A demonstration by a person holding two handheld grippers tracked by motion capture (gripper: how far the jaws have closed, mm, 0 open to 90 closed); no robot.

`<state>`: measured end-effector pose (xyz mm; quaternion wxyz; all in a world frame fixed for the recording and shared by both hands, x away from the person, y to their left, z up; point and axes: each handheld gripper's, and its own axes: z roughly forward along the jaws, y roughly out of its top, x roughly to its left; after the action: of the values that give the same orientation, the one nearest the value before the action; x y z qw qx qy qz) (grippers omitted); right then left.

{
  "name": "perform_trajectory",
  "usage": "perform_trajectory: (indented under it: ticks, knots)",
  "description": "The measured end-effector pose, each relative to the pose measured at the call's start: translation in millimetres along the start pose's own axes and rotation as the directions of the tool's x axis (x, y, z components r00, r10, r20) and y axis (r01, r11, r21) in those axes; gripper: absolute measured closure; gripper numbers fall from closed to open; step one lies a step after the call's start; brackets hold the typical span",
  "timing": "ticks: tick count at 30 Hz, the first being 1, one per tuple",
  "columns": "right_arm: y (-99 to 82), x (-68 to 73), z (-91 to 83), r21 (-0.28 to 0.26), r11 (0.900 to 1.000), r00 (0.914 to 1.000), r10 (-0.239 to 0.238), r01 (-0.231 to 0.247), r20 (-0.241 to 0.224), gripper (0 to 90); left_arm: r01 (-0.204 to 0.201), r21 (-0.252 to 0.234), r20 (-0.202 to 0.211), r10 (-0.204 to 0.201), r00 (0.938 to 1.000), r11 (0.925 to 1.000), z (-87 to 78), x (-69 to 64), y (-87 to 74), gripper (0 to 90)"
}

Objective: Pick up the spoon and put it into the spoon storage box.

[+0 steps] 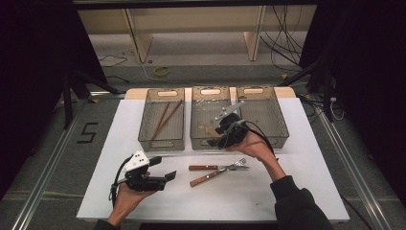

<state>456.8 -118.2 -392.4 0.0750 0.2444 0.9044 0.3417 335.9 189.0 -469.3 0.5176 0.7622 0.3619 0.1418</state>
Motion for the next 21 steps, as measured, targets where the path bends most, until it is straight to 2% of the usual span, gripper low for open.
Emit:
perform_trajectory:
  ticks: [15, 21]
  knots:
    - [-14.5, 16.9, 5.8, 0.037, 0.9960, 0.9955, -0.079, 0.081, -0.053, 35.6, 0.002, -0.001, 0.001, -0.002, 1.0000, 1.0000, -0.2, 0.5, -0.1, 17.7]
    - [-21.1, 21.1, 9.0, 0.049, 0.9956, 0.9949, -0.076, 0.079, -0.066, 35.1, 0.004, -0.001, 0.002, -0.004, 1.0000, 1.0000, -0.5, 1.0, 0.1, 17.7]
